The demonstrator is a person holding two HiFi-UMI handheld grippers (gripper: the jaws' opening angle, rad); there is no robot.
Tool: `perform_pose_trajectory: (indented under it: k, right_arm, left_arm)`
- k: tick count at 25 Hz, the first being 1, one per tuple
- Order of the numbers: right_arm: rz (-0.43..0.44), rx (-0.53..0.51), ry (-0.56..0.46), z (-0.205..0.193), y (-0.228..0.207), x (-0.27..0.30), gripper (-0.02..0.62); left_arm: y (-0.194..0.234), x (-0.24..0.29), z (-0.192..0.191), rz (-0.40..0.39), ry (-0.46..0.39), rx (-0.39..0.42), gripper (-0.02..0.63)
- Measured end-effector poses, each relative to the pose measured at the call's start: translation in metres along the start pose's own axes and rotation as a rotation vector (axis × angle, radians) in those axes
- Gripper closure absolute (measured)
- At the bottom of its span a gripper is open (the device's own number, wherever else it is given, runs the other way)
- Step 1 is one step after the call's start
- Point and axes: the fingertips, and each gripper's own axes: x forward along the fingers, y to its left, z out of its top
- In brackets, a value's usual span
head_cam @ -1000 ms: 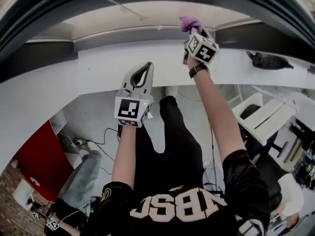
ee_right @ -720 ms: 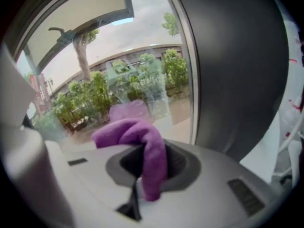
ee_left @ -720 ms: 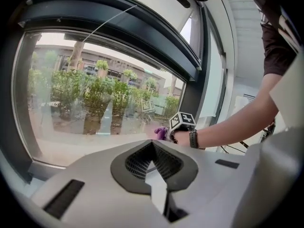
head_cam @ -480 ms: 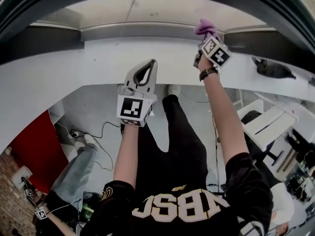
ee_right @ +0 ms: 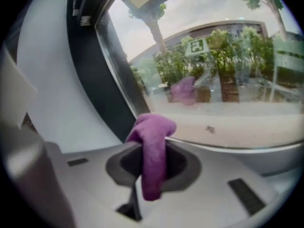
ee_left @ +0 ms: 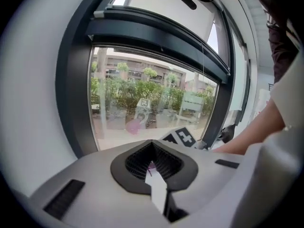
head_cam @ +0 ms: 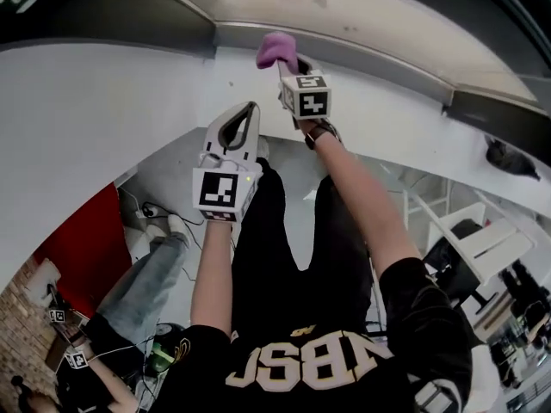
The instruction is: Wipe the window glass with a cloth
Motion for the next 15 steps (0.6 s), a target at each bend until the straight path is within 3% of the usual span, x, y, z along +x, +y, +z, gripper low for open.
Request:
perform_pose_trajectory:
  k: [5, 8, 12, 15]
  right_arm:
    - [0.133, -0.041, -0.047, 0.055, 0.095, 0.080, 0.526]
    - [0.180, -0.025, -0.041, 0.072, 0.122, 0.113, 0.526]
    - [0.146, 0.188, -0.022, 0.067, 0.087, 0.117, 0.525]
    - [0.041, 0.212, -0.020, 0.050, 0.010, 0.082, 0.525]
  left_arm:
    - [0.057, -0.028, -0.001, 0.061, 0.019, 0.002, 0.592]
    - [0.082, -0.038, -0.005, 0.083, 0.017, -0.003, 0.592]
    - [0.088, -0.036, -0.018, 0.100, 0.024, -0.046, 0.592]
    - [0.060, -0.014, -0.026, 0.048, 0.029, -0.069, 0.593]
